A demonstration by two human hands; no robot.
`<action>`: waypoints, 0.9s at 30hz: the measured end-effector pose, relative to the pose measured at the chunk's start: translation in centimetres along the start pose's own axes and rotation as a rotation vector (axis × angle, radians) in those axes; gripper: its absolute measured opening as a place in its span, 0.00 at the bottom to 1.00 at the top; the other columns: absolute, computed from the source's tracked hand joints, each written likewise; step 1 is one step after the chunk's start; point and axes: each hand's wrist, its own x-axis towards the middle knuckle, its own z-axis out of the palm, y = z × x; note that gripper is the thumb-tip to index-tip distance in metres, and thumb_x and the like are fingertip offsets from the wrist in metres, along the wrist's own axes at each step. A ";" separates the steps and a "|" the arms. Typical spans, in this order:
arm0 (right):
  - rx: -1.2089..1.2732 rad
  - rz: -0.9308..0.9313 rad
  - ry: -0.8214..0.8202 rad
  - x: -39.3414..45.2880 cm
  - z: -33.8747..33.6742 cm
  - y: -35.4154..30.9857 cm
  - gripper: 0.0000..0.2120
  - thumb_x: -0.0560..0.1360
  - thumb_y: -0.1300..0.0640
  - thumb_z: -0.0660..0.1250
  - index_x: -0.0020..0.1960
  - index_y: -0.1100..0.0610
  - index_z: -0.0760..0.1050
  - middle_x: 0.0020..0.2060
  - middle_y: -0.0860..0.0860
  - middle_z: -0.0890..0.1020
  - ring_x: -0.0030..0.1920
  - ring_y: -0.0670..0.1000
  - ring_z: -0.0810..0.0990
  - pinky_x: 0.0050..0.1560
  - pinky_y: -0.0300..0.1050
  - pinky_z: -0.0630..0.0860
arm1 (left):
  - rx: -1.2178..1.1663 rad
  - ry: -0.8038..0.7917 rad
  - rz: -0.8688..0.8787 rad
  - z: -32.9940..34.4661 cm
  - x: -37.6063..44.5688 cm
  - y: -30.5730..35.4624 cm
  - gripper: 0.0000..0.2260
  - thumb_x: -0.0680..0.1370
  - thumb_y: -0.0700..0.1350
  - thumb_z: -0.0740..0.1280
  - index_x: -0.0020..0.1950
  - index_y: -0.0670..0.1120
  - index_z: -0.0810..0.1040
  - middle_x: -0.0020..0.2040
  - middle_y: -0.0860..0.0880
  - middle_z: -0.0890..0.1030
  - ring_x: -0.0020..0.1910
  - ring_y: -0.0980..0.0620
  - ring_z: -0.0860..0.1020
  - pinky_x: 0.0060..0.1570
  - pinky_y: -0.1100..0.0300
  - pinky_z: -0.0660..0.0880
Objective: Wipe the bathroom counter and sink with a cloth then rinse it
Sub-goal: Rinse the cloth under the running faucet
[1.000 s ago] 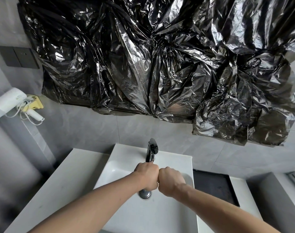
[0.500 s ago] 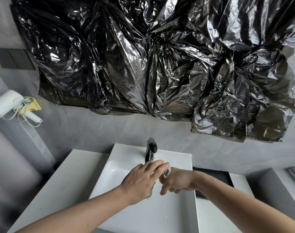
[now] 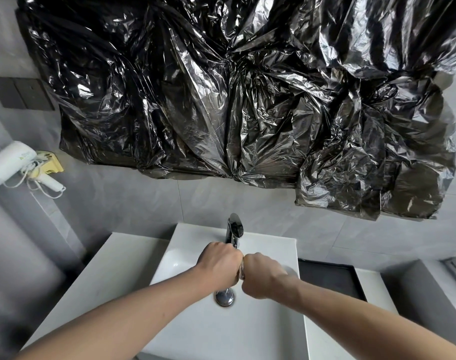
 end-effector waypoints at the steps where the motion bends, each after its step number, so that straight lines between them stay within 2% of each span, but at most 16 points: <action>1: -0.055 -0.023 0.031 0.0 0.2 0.3 0.12 0.72 0.64 0.63 0.35 0.52 0.64 0.33 0.48 0.69 0.40 0.59 0.74 0.42 0.46 0.70 | -0.049 -0.019 -0.040 0.1 0.1 0.3 0.06 0.72 0.39 0.64 0.43 0.50 0.77 0.47 0.44 0.84 0.47 0.39 0.82 0.40 0.55 0.68; 3: -0.136 -0.043 0.042 0.2 0.7 0.7 0.10 0.72 0.64 0.64 0.37 0.53 0.68 0.37 0.51 0.76 0.45 0.63 0.77 0.44 0.46 0.69 | -0.127 -0.072 -0.097 0.9 0.3 1.0 0.04 0.72 0.39 0.64 0.42 0.49 0.74 0.47 0.44 0.84 0.47 0.40 0.82 0.41 0.54 0.70; 4: -0.184 -0.060 0.038 0.4 0.9 0.9 0.08 0.72 0.65 0.64 0.40 0.52 0.72 0.42 0.54 0.81 0.48 0.64 0.80 0.44 0.46 0.70 | -0.165 -0.097 -0.126 1.4 0.4 1.2 0.04 0.72 0.40 0.64 0.43 0.48 0.75 0.48 0.44 0.83 0.48 0.40 0.82 0.41 0.54 0.70; 5: -0.218 -0.078 0.047 0.4 1.2 1.1 0.08 0.72 0.65 0.64 0.45 0.52 0.76 0.48 0.56 0.84 0.51 0.63 0.82 0.45 0.47 0.70 | -0.214 -0.127 -0.160 1.9 0.5 1.5 0.04 0.72 0.41 0.64 0.45 0.48 0.76 0.50 0.44 0.83 0.49 0.40 0.82 0.41 0.54 0.71; 7: -0.278 -0.111 0.055 0.8 2.0 1.5 0.12 0.73 0.66 0.64 0.51 0.55 0.80 0.52 0.58 0.85 0.53 0.63 0.83 0.45 0.48 0.70 | -0.348 -0.178 -0.237 3.0 0.7 1.8 0.09 0.72 0.44 0.62 0.49 0.49 0.78 0.51 0.46 0.83 0.49 0.40 0.80 0.42 0.55 0.71; 10: -0.359 -0.162 0.085 1.3 3.1 2.0 0.13 0.74 0.66 0.62 0.52 0.55 0.81 0.52 0.58 0.86 0.53 0.63 0.84 0.44 0.48 0.68 | -0.537 -0.266 -0.338 4.1 0.8 2.2 0.09 0.70 0.49 0.59 0.45 0.49 0.76 0.47 0.47 0.82 0.44 0.43 0.78 0.41 0.56 0.71; 12: -0.407 -0.208 0.105 1.5 3.5 2.4 0.13 0.75 0.65 0.61 0.52 0.54 0.81 0.51 0.57 0.86 0.51 0.64 0.84 0.43 0.48 0.66 | -0.668 -0.341 -0.382 4.5 0.7 2.5 0.06 0.68 0.47 0.59 0.38 0.48 0.73 0.39 0.48 0.79 0.38 0.44 0.76 0.38 0.57 0.71; 15: -0.460 -0.267 0.116 1.9 3.9 2.9 0.12 0.77 0.63 0.60 0.51 0.53 0.81 0.48 0.56 0.86 0.47 0.64 0.83 0.41 0.49 0.65 | -0.902 -0.483 -0.410 4.8 0.3 2.7 0.04 0.60 0.42 0.61 0.30 0.47 0.76 0.32 0.46 0.75 0.30 0.45 0.70 0.33 0.58 0.66; 17: -0.450 -0.275 0.110 2.0 3.8 3.0 0.10 0.78 0.60 0.59 0.49 0.54 0.80 0.46 0.56 0.86 0.46 0.64 0.83 0.40 0.49 0.65 | -1.066 -0.564 -0.455 4.5 0.0 2.9 0.04 0.60 0.39 0.63 0.31 0.47 0.74 0.29 0.47 0.67 0.27 0.48 0.61 0.30 0.59 0.59; 20: -0.409 -0.310 0.107 2.1 3.8 3.2 0.09 0.78 0.58 0.60 0.45 0.53 0.79 0.43 0.55 0.86 0.42 0.63 0.82 0.38 0.49 0.64 | -1.277 -0.607 -0.519 4.1 -0.6 3.3 0.12 0.65 0.34 0.63 0.37 0.48 0.63 0.25 0.52 0.58 0.25 0.51 0.54 0.27 0.60 0.51; 23: -0.430 -0.312 0.104 2.2 4.5 3.8 0.07 0.70 0.54 0.67 0.33 0.51 0.75 0.28 0.49 0.81 0.28 0.55 0.80 0.30 0.42 0.61 | -1.327 -0.625 -0.539 4.9 -0.9 4.0 0.16 0.57 0.37 0.67 0.36 0.49 0.63 0.27 0.51 0.58 0.29 0.49 0.53 0.31 0.58 0.50; 24: -0.428 -0.326 0.155 2.3 4.8 4.2 0.07 0.69 0.53 0.65 0.32 0.50 0.72 0.26 0.47 0.79 0.26 0.54 0.79 0.29 0.41 0.59 | -1.315 -0.604 -0.555 5.3 -0.9 4.2 0.17 0.53 0.40 0.68 0.36 0.49 0.65 0.28 0.50 0.59 0.31 0.48 0.54 0.33 0.57 0.51; 25: -0.362 -0.335 0.144 2.1 4.8 4.2 0.07 0.69 0.54 0.63 0.33 0.50 0.71 0.29 0.48 0.81 0.28 0.55 0.80 0.31 0.42 0.61 | -1.297 -0.571 -0.565 5.5 -1.1 4.3 0.17 0.52 0.43 0.68 0.36 0.49 0.66 0.29 0.50 0.61 0.32 0.47 0.55 0.33 0.58 0.52; 27: -0.213 -0.300 0.114 1.5 4.6 4.0 0.03 0.71 0.56 0.63 0.39 0.49 0.70 0.38 0.51 0.83 0.37 0.60 0.78 0.37 0.47 0.64 | -1.226 -0.483 -0.527 5.1 -1.7 4.3 0.10 0.58 0.46 0.69 0.35 0.50 0.70 0.30 0.51 0.67 0.30 0.48 0.62 0.31 0.61 0.59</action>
